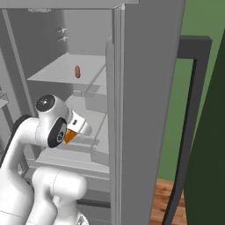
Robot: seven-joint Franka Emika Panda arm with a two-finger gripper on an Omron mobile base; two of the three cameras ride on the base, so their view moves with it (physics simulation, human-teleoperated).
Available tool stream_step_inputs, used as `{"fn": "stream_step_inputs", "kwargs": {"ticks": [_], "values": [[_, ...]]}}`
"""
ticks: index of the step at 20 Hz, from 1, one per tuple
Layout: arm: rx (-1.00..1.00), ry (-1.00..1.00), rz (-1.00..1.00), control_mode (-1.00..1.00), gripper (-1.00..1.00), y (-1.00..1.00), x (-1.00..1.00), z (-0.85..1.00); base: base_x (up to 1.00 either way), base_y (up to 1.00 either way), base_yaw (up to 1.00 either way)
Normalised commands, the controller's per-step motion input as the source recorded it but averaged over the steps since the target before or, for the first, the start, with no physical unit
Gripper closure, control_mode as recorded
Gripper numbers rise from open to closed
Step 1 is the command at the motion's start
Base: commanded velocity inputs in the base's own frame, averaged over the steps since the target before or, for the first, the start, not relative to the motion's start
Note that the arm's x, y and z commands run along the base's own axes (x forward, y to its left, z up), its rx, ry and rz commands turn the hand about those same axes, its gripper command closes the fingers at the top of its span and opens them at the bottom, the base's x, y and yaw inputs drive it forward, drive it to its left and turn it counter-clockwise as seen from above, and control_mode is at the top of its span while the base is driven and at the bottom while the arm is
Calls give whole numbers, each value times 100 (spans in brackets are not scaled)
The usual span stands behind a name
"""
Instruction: Retrieve the sausage and cheese from the fridge and place them on the cutting board on the counter.
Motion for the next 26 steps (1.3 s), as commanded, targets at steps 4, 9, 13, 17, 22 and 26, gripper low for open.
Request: {"fn": "stream_step_inputs", "kwargs": {"ticks": [4,9,13,17,22,26], "values": [[0,8,0,-100,100,-1,-37,96,0,0,0],[-5,0,0,-100,100,-1,-35,54,0,0,0],[0,-7,0,-100,100,-3,-45,16,0,0,0],[0,-2,0,-100,100,-3,-45,0,0,0,0],[0,0,4,-100,100,0,0,0,0,0,0],[0,0,3,100,100,1,0,-3,-1,1,3]]}}
